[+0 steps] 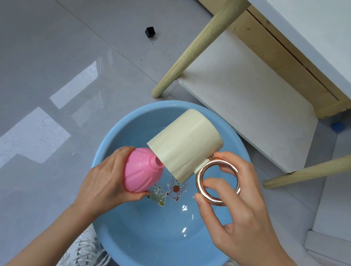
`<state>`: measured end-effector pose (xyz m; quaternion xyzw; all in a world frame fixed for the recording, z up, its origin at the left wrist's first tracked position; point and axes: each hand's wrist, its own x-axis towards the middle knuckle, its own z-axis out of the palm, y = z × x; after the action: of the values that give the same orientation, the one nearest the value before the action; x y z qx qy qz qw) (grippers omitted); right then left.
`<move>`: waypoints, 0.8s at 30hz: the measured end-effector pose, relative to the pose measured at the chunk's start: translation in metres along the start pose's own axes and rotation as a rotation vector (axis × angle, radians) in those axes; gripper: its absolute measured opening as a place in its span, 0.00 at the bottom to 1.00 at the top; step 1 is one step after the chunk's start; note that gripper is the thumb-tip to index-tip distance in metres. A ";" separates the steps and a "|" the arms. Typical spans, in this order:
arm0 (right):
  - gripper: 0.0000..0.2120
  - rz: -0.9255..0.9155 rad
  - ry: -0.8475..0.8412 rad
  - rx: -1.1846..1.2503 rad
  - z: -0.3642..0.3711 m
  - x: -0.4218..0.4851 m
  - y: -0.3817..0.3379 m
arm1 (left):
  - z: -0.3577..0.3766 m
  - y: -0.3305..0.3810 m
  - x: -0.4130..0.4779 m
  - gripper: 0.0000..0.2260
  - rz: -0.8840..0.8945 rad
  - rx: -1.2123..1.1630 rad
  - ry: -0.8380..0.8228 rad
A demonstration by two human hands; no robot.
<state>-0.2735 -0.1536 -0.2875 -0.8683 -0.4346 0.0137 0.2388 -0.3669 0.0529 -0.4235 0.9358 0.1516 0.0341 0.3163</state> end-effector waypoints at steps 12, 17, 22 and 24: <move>0.07 0.002 0.095 0.085 0.008 -0.007 0.007 | 0.002 -0.003 0.000 0.41 -0.010 -0.013 -0.004; 0.06 0.415 0.153 0.558 0.015 -0.002 0.015 | 0.003 -0.002 0.000 0.44 -0.013 -0.018 -0.007; 0.02 0.792 0.158 0.696 0.031 0.000 0.043 | 0.004 -0.002 0.000 0.43 -0.009 -0.022 0.009; 0.04 0.813 0.130 0.599 0.040 -0.004 0.054 | 0.004 -0.001 0.000 0.43 -0.007 -0.022 0.014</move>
<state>-0.2452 -0.1682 -0.3467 -0.8596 -0.0229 0.1755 0.4794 -0.3667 0.0511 -0.4273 0.9315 0.1568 0.0413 0.3256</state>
